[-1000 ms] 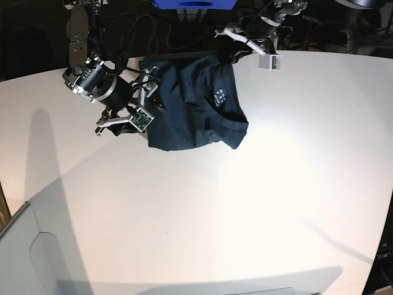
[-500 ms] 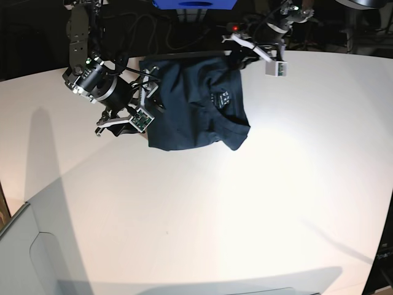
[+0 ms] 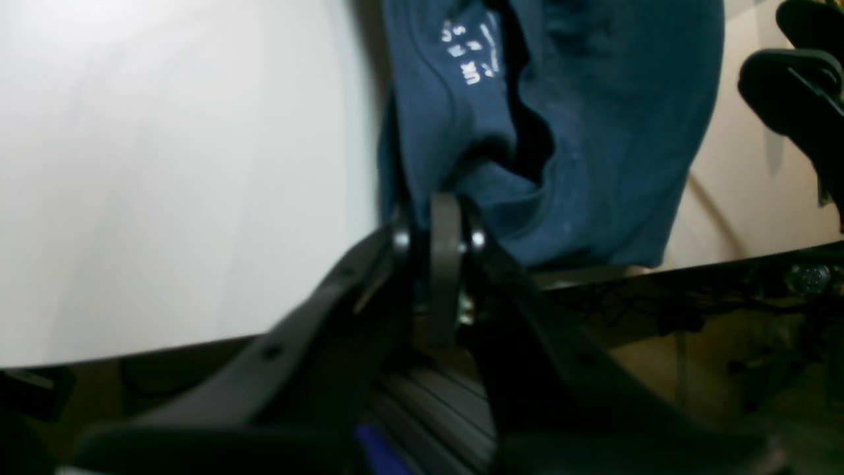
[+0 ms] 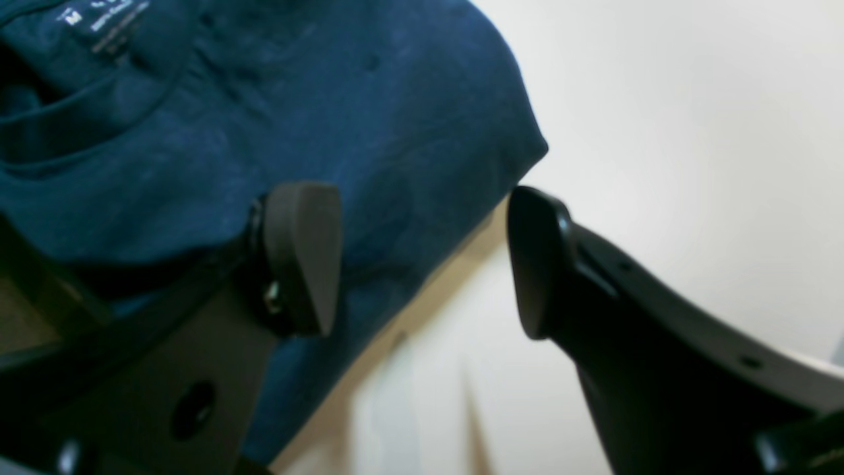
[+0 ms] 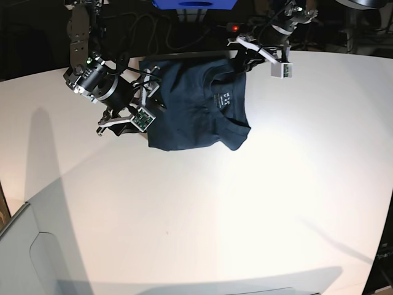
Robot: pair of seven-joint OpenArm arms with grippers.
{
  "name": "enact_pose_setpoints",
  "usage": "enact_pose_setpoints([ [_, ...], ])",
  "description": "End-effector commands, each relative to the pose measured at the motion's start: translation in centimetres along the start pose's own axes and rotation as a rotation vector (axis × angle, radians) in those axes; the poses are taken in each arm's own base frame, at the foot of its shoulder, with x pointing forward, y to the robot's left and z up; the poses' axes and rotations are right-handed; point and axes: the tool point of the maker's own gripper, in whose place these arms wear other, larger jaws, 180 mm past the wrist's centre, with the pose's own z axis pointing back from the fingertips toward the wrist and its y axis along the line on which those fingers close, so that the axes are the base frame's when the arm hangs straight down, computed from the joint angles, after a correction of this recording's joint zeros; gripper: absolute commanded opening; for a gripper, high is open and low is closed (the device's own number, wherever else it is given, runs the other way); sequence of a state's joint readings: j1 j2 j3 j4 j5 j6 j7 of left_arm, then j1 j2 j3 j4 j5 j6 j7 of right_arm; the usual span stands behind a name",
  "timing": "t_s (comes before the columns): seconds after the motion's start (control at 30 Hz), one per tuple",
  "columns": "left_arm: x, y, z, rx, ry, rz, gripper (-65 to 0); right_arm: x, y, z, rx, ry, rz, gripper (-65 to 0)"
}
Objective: Fold the T-shirt properly
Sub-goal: 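Pull the shirt's edge with the left gripper to square the bundle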
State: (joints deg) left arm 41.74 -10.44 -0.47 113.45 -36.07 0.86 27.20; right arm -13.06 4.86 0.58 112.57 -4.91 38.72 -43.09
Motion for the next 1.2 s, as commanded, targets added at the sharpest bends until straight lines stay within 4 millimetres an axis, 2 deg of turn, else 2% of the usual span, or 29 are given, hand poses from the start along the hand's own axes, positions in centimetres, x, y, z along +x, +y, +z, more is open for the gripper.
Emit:
enact_pose_setpoints([
  [0.0,0.2,-0.5,0.4,-0.016,-0.013,0.003,-55.9,1.4,-0.4,0.3,-0.006,-0.052,0.014,-27.5],
  [0.1,-0.5,-0.6,0.9,-0.016,0.003,0.006,-40.7,1.6,-0.6,0.2,-0.01,-0.054,0.017,-27.5],
  [0.17,0.1,-1.0,1.3,-0.021,-0.013,-0.001,-36.3,1.5,-0.6,0.2,-0.01,-0.052,0.017,-27.5],
  [0.3,1.2,-1.3,1.6,-0.026,-0.045,-0.017,-36.1,1.5,-0.6,0.2,-0.01,-0.052,0.017,-27.5],
  [0.43,2.9,0.2,1.9,0.014,-0.097,-0.017,-36.1,1.6,-0.6,0.2,-0.011,-0.055,0.018,-27.2],
  [0.57,6.3,0.7,1.0,-0.02,-0.182,0.052,-36.0,1.6,-0.6,0.2,-0.011,-0.056,0.018,-27.1],
  [0.67,7.9,0.9,-0.6,-0.061,-0.215,0.112,-35.3,1.6,-0.6,0.2,-0.01,-0.056,0.017,-27.1],
  [0.7,8.3,0.7,-1.1,-0.079,-0.22,0.124,-33.4,1.6,-0.6,0.2,-0.01,-0.056,0.017,-27.1],
  [0.83,7.5,-0.3,-3.5,-0.129,-0.171,0.136,-27.0,1.5,-0.6,0.2,-0.009,-0.053,0.016,-27.1],
  [1.1,4.4,0.6,-7.0,-0.122,-0.064,0.18,-26.7,1.4,-0.8,0.3,-0.015,-0.049,0.017,-27.1],
  [1.17,3.9,0.2,-7.7,-0.133,-0.044,0.179,-26.7,1.4,-0.8,0.3,-0.015,-0.049,0.017,-27.1],
])
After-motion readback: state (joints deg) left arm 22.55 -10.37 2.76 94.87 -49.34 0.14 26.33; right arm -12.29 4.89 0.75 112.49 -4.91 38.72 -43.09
